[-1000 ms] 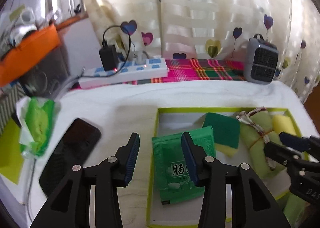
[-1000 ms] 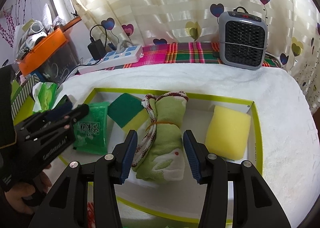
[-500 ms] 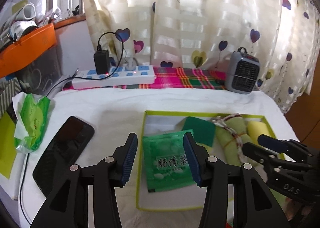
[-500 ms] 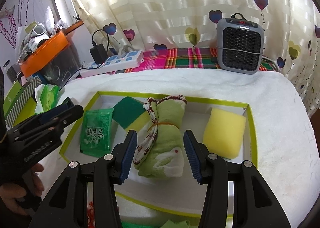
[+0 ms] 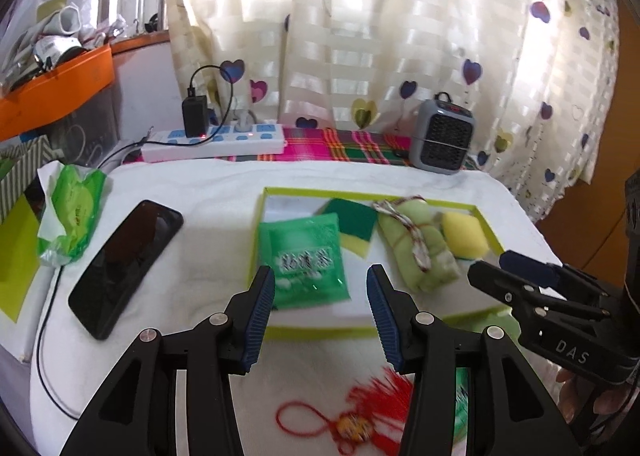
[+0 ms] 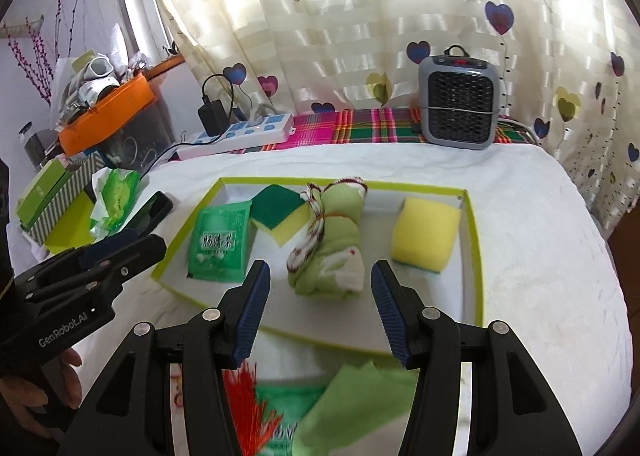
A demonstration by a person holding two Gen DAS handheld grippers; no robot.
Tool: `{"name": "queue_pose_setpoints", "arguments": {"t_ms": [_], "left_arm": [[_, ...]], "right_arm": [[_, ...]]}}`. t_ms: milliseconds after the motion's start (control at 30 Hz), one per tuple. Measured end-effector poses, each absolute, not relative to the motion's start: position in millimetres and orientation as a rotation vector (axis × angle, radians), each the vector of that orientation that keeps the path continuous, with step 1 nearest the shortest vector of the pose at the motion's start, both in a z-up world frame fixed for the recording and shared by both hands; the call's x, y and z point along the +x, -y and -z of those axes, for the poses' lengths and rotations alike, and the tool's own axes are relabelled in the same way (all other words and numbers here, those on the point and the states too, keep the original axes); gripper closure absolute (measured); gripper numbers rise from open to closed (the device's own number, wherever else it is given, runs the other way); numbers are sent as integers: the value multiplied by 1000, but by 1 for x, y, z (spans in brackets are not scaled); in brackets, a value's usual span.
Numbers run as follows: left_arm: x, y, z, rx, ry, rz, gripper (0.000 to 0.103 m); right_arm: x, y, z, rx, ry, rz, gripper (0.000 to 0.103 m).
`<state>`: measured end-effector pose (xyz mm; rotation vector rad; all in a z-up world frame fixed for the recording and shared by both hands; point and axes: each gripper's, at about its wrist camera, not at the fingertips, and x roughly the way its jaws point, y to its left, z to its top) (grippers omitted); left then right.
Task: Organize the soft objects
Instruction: 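Withdraw both tools from the tray and move the right tool to the white rolled cloth, then grasp the white rubber-banded cloth roll with the right tool and lift it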
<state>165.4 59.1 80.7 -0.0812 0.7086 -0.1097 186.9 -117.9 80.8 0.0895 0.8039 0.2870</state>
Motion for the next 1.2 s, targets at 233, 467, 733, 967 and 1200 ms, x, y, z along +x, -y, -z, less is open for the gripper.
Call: {"name": "queue_pose_setpoints", "arguments": {"t_ms": [233, 467, 733, 967, 1200], "left_arm": [[135, -45, -78, -50, -709, 137, 56], [110, -31, -75, -16, -709, 153, 56], [93, -16, -67, 0, -734, 185, 56], [85, -8, -58, 3, -753, 197, 56], [83, -1, -49, -16, -791, 227, 56]], "right_arm": [[157, 126, -87, 84, -768, -272, 49], [129, 137, -85, 82, -750, -238, 49], [107, 154, -79, 123, -750, -209, 49], [90, 166, -76, 109, -738, -173, 49], [79, 178, -70, 123, -744, -150, 49]]}}
